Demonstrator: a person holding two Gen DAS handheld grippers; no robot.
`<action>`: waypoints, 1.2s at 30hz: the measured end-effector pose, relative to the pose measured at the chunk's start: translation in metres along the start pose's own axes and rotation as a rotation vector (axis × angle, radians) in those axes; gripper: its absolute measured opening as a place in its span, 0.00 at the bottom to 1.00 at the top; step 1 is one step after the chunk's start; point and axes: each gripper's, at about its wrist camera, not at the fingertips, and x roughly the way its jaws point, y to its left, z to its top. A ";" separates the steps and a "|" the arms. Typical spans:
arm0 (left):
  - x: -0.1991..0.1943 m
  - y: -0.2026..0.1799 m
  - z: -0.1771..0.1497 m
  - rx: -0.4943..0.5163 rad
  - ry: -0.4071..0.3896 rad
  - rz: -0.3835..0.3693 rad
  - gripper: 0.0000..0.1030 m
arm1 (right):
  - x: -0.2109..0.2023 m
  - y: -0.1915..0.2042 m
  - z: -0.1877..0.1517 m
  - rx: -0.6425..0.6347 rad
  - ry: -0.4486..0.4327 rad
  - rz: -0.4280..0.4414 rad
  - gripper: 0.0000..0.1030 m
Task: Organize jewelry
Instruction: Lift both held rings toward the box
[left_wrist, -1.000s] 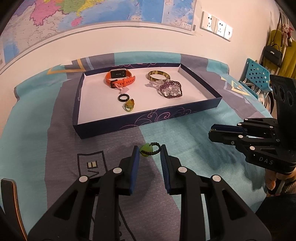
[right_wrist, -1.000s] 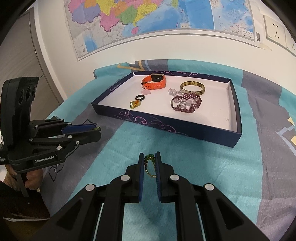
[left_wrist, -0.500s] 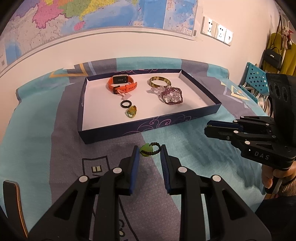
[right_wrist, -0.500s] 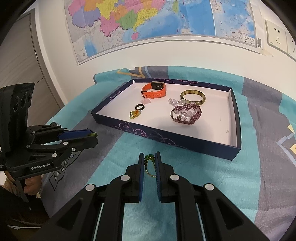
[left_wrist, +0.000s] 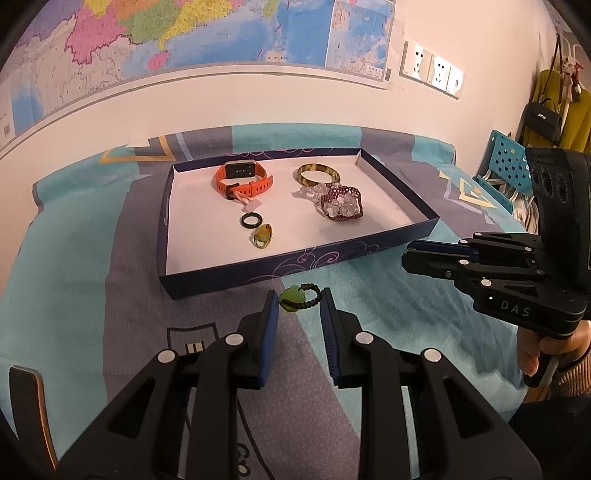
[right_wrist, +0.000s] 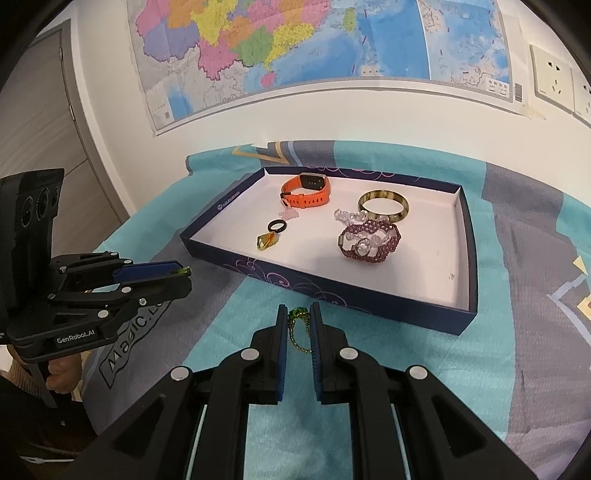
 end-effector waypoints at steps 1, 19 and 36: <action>0.000 0.000 0.001 0.000 -0.002 0.000 0.23 | 0.000 0.000 0.001 0.000 -0.002 -0.001 0.10; -0.004 0.005 0.012 -0.007 -0.024 0.005 0.23 | 0.003 -0.003 0.015 0.005 -0.018 0.000 0.10; -0.004 0.010 0.022 -0.008 -0.040 0.014 0.23 | 0.005 -0.008 0.028 0.001 -0.029 -0.006 0.10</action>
